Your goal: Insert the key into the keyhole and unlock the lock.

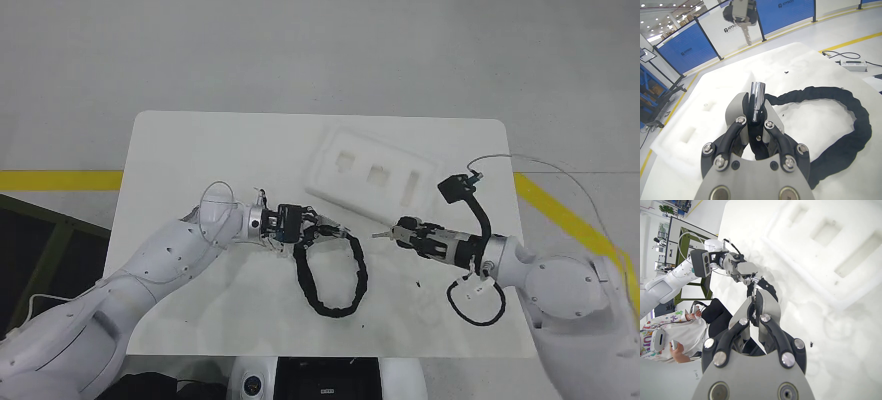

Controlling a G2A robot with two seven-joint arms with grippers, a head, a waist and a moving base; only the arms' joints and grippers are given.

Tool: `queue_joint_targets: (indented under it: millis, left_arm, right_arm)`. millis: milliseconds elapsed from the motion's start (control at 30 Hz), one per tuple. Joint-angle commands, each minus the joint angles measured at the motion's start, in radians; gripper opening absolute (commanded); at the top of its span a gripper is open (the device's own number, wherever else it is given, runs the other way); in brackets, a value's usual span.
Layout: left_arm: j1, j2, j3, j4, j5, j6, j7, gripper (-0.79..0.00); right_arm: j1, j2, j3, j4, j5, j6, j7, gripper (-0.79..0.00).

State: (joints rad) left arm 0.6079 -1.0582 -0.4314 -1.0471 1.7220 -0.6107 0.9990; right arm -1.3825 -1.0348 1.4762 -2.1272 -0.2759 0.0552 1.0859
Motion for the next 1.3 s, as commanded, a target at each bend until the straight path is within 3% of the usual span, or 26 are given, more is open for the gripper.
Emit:
queue_joint_targets:
  millis: [0,400,667,1267]
  left_arm:
    - [0.011,0.002,-0.015,-0.009,-0.019,0.006,-0.016,-0.785]
    - [0.059,0.002,-0.064,-0.028,-0.063,-0.003,-0.017,-0.785]
    - [0.059,0.002,-0.064,-0.028,-0.063,-0.003,-0.017,-0.785]
    - [0.059,0.002,-0.064,-0.028,-0.063,-0.003,-0.017,-0.785]
  right_arm:
    - [0.005,-0.002,-0.035,-0.008,-0.006,0.02,-0.024,-0.785]
    - [0.032,-0.017,-0.153,-0.02,-0.042,0.13,-0.194,-0.785]
    - [0.045,-0.019,-0.187,-0.025,-0.092,0.196,-0.21,-0.785]
    - [0.069,-0.023,-0.228,-0.01,-0.117,0.236,-0.232,-0.785]
